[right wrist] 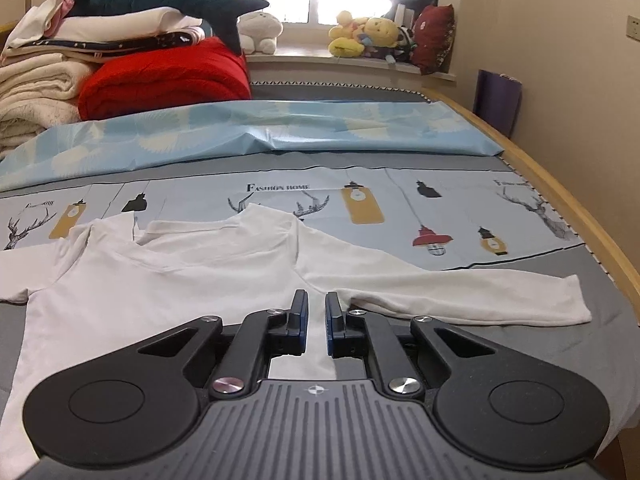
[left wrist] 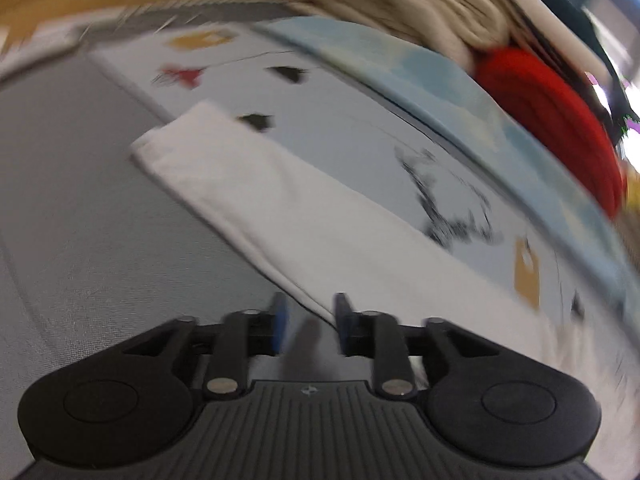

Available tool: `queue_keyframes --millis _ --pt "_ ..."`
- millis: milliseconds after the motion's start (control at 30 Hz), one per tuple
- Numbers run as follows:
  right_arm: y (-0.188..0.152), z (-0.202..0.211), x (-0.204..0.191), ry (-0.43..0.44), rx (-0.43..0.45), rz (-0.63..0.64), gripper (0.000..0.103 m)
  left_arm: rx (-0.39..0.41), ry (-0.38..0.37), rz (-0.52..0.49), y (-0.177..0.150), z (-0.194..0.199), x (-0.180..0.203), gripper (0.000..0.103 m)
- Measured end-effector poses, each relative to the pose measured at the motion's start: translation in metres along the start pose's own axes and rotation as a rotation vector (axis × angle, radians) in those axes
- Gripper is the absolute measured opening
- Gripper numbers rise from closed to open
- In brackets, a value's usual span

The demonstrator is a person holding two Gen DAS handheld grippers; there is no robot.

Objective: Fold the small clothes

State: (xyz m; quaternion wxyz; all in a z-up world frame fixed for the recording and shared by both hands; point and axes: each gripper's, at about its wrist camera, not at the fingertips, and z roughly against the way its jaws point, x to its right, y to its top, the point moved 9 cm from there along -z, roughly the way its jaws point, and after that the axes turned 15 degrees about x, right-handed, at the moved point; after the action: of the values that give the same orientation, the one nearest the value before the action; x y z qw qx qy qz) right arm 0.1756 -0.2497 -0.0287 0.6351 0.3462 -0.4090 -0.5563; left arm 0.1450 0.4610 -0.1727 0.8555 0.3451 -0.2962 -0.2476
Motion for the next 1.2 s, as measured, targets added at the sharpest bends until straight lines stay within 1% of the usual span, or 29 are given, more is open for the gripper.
queue_keyframes --millis 33,67,133,167,200,233,300,333,367,400,467,533,567,600,633,667,733,767,867,900,933,1000,1033,1067,1100,1133,1200 --pt "0.0 -0.004 -0.003 0.002 -0.007 0.001 0.008 -0.014 0.003 0.08 0.003 -0.006 -0.011 0.045" --pt "-0.002 -0.007 -0.006 0.003 -0.017 0.006 0.008 -0.025 0.011 0.157 0.005 -0.011 -0.022 0.046" --pt "-0.004 -0.014 -0.012 0.004 -0.036 0.021 0.009 -0.04 0.031 0.278 0.008 -0.021 -0.039 0.046" --pt "-0.006 -0.017 -0.016 0.008 -0.046 0.031 0.008 -0.034 0.028 0.327 0.01 -0.025 -0.046 0.045" --pt "-0.007 -0.02 -0.019 0.011 -0.053 0.042 0.009 -0.025 0.028 0.353 0.013 -0.028 -0.051 0.044" --pt "-0.009 -0.022 -0.023 0.014 -0.059 0.054 0.009 -0.013 0.033 0.365 0.017 -0.03 -0.053 0.041" --pt "-0.012 -0.025 -0.028 0.019 -0.073 0.074 0.009 0.005 0.045 0.362 0.022 -0.036 -0.055 0.035" --pt "-0.014 -0.026 -0.031 0.023 -0.082 0.081 0.009 0.012 0.053 0.361 0.023 -0.038 -0.057 0.025" --pt "-0.016 -0.027 -0.032 0.027 -0.09 0.086 0.009 0.018 0.069 0.355 0.024 -0.041 -0.059 0.008" --pt "-0.017 -0.028 -0.033 0.027 -0.098 0.09 0.009 0.023 0.093 0.336 0.024 -0.043 -0.061 0.004" --pt "-0.019 -0.029 -0.035 0.028 -0.108 0.097 0.009 0.044 0.121 0.276 0.026 -0.04 -0.051 0.003" --pt "-0.021 -0.029 -0.035 0.031 -0.113 0.104 0.009 0.078 0.164 0.126 0.033 -0.032 -0.031 0.003" --pt "-0.021 -0.029 -0.036 0.033 -0.115 0.111 0.009 0.107 0.155 0.063 0.039 -0.028 -0.015 0.003" --pt "-0.021 -0.029 -0.035 0.033 -0.117 0.115 0.009 0.144 0.113 -0.001 0.045 -0.02 0.008 0.003" --pt "-0.022 -0.029 -0.034 0.032 -0.118 0.118 0.009 0.164 0.068 -0.041 0.047 -0.013 0.029 0.003" --pt "-0.022 -0.029 -0.033 0.032 -0.121 0.119 0.009 0.177 0.005 -0.081 0.047 -0.004 0.056 0.003" --pt "-0.023 -0.028 -0.032 0.034 -0.126 0.117 0.009 0.169 -0.121 -0.121 0.039 0.014 0.11 0.003" --pt "-0.023 -0.027 -0.031 0.035 -0.128 0.118 0.009 0.156 -0.197 -0.137 0.03 0.025 0.142 0.003" --pt "-0.025 -0.025 -0.03 0.036 -0.13 0.122 0.009 0.118 -0.393 -0.221 -0.008 0.061 0.236 0.003" --pt "-0.025 -0.025 -0.029 0.034 -0.132 0.121 0.009 0.095 -0.474 -0.255 -0.029 0.078 0.272 0.003" --pt "-0.027 -0.024 -0.029 0.031 -0.136 0.119 0.009 0.059 -0.541 -0.281 -0.049 0.092 0.3 0.003" --pt "-0.031 -0.022 -0.027 0.025 -0.149 0.115 0.009 -0.07 -0.679 -0.335 -0.102 0.119 0.353 0.004" --pt "-0.033 -0.021 -0.027 0.021 -0.156 0.114 0.009 -0.149 -0.737 -0.365 -0.13 0.133 0.374 0.008" --pt "-0.035 -0.02 -0.026 0.017 -0.162 0.111 0.009 -0.215 -0.783 -0.401 -0.157 0.147 0.391 0.017" --pt "-0.038 -0.019 -0.026 0.014 -0.17 0.106 0.009 -0.254 -0.807 -0.438 -0.174 0.155 0.402 0.024" --pt "-0.04 -0.019 -0.026 0.014 -0.176 0.102 0.009 -0.274 -0.819 -0.482 -0.189 0.163 0.41 0.034" --pt "-0.044 -0.018 -0.027 0.011 -0.188 0.101 0.01 -0.262 -0.791 -0.546 -0.199 0.169 0.414 0.034"
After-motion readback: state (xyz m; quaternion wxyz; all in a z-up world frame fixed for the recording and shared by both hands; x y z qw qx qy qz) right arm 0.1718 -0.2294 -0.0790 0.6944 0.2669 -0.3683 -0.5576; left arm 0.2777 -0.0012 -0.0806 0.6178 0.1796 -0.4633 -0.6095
